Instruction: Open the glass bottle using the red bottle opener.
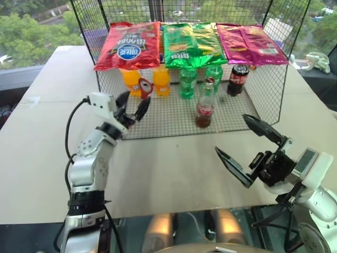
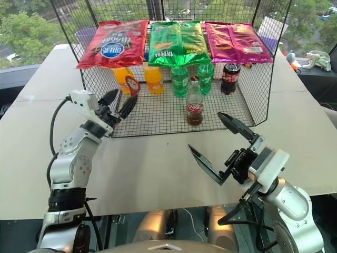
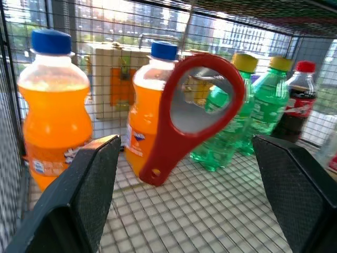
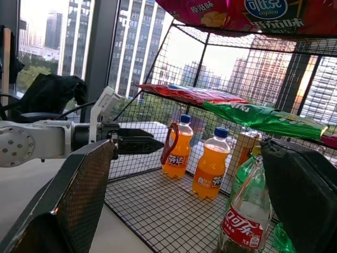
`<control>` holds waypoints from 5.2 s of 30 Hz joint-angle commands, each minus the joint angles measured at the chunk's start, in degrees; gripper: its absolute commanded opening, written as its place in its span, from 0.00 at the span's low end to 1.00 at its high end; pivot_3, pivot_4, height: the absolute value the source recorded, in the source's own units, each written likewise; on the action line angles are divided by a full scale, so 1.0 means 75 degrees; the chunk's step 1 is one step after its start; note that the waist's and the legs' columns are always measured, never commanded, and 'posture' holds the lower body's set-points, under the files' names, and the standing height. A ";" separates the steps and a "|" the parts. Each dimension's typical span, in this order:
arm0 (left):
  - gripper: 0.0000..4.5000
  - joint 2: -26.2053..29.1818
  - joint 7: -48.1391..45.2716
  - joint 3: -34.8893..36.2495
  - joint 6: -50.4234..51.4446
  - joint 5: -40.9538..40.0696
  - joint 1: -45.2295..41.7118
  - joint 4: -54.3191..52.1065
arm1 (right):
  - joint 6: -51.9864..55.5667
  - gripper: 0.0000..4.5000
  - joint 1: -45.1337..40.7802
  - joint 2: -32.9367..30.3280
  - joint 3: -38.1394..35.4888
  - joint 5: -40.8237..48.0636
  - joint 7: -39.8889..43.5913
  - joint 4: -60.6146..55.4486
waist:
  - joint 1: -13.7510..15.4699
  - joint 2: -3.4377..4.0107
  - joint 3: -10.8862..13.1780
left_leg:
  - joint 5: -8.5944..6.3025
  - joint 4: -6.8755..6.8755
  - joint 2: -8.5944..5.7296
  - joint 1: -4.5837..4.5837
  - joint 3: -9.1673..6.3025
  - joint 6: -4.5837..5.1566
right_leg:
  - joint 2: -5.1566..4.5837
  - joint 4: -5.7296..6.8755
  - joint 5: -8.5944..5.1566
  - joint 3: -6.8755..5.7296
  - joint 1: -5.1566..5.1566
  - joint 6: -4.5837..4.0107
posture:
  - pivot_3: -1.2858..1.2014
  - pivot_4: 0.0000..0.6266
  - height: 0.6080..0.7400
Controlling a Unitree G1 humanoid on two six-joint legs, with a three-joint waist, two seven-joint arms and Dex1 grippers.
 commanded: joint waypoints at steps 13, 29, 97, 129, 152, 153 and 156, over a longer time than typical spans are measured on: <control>0.53 0.0166 -0.0375 -0.0084 -0.0733 0.0565 -0.0476 0.0542 | -0.0024 1.00 0.0128 -0.0012 -0.0121 -0.0039 -0.0136 -0.0172 | -0.0006 -0.0002 0.0000 | 0.0000 0.0000 0.0000 0.0000 0.0000 0.0000 | 0.0000 0.0000 0.0001 0.0002 0.0000 0.0001 | 0.52 0.24 1.00; 0.53 0.0176 -0.0630 -0.0101 -0.1039 0.0717 -0.0898 0.1231 | 0.0229 1.00 0.0046 -0.0099 -0.0142 -0.0012 -0.0274 -0.0307 | -0.0005 -0.0003 0.0000 | 0.0000 0.0000 -0.0001 0.0000 0.0000 0.0000 | 0.0001 0.0000 0.0004 0.0001 0.0000 0.0005 | 0.52 0.24 1.00; 0.00 0.0947 -0.2517 0.0196 -0.0153 -0.0644 -0.0792 0.0908 | 0.0509 1.00 -0.0074 -0.0264 -0.0052 0.0153 -0.0015 -0.0217 | -0.0004 -0.0005 -0.0001 | 0.0001 0.0008 -0.0001 0.0000 -0.0002 0.0000 | 0.0001 -0.0001 0.0011 0.0004 0.0004 0.0016 | 0.52 0.24 1.00; 0.00 0.0205 -0.2698 0.0097 0.4552 -0.5480 0.0931 -0.1941 | 0.5075 1.00 -0.0245 -0.0454 -0.0951 0.5249 -0.1835 -0.0404 | -0.0021 -0.0013 0.0001 | 0.0001 0.0007 0.0000 -0.0002 -0.0004 0.0000 | -0.0011 -0.0003 0.0012 0.0005 0.0001 0.0010 | 0.52 0.24 1.00; 0.00 -0.0474 -0.2427 -0.0226 0.3982 -0.5132 0.1093 -0.2092 | 0.5736 0.50 -0.3935 0.0892 0.0787 0.5187 -0.0969 0.2769 | -0.0024 -0.0015 0.0001 | 0.0001 0.0007 0.0001 -0.0005 -0.0002 0.0003 | 0.0017 -0.0005 0.0016 0.0026 -0.0001 0.0004 | 0.52 0.24 1.00; 0.00 -0.0456 -0.2445 -0.0232 0.3973 -0.5126 0.1109 -0.2107 | 0.5755 0.50 -0.3950 0.0903 0.0768 0.5187 -0.0938 0.2787 | -0.0026 -0.0014 0.0001 | 0.0001 0.0007 0.0001 -0.0005 -0.0002 0.0003 | 0.0017 -0.0005 0.0016 0.0025 -0.0001 0.0004 | 0.52 0.24 1.00; 0.00 -0.0410 -0.2475 -0.0240 0.3956 -0.5130 0.1116 -0.2115 | 0.5812 0.50 -0.3986 0.0943 0.0775 0.5157 -0.0850 0.2827 | -0.0026 -0.0014 0.0001 | 0.0001 0.0007 0.0002 -0.0004 -0.0005 0.0002 | 0.0018 -0.0004 0.0016 0.0024 -0.0002 0.0004 | 0.52 0.24 1.00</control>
